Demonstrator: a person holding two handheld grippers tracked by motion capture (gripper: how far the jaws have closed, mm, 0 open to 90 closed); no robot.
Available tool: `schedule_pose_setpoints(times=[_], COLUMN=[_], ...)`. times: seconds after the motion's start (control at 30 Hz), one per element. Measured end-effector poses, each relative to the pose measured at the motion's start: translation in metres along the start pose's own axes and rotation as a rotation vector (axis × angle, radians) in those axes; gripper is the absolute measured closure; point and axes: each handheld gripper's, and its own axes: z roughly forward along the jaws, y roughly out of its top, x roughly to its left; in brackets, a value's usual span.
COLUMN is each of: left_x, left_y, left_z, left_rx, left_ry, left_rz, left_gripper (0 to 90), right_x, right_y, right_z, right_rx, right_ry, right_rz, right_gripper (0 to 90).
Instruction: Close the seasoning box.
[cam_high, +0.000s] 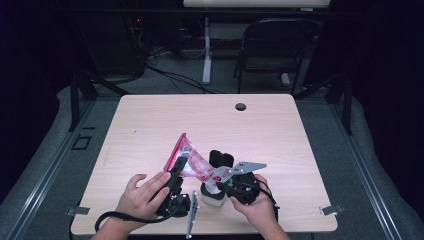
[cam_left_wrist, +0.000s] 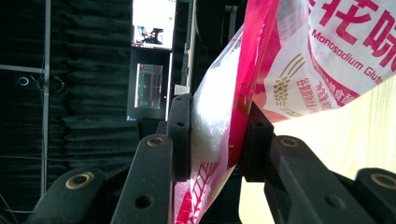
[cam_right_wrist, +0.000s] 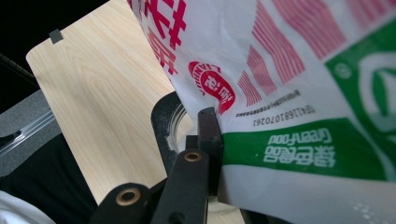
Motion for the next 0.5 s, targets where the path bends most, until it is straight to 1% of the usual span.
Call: schedule_pose_setpoints(times=[0.03, 0.2, 0.27, 0.37, 0.5], left_x=[0.0000, 0.0000, 0.0003, 0.0001, -0.0001], left_y=[-0.0002, -0.0009, -0.0010, -0.0020, -0.0025], left_z=[0.0000, -0.0007, -0.0008, -0.0012, -0.0013], left_rx=[0.000, 0.005, 0.003, 0.006, 0.005], left_ry=[0.001, -0.001, 0.004, -0.004, -0.004], left_rz=[0.000, -0.005, 0.000, -0.009, -0.009], left_gripper=[70.8, 70.8, 70.8, 70.8, 70.9], right_x=[-0.0004, 0.0001, 0.0006, 0.0012, 0.0019], right_y=[0.0002, 0.0011, 0.0013, 0.0018, 0.0018], right_z=[0.0005, 0.0011, 0.0019, 0.0024, 0.0032], right_rx=[-0.001, 0.002, -0.001, 0.006, 0.002], right_ry=[0.000, 0.002, 0.004, 0.003, 0.004], right_rz=[-0.008, -0.007, -0.006, -0.010, -0.014], right_gripper=[90.0, 90.0, 90.0, 90.0, 90.0])
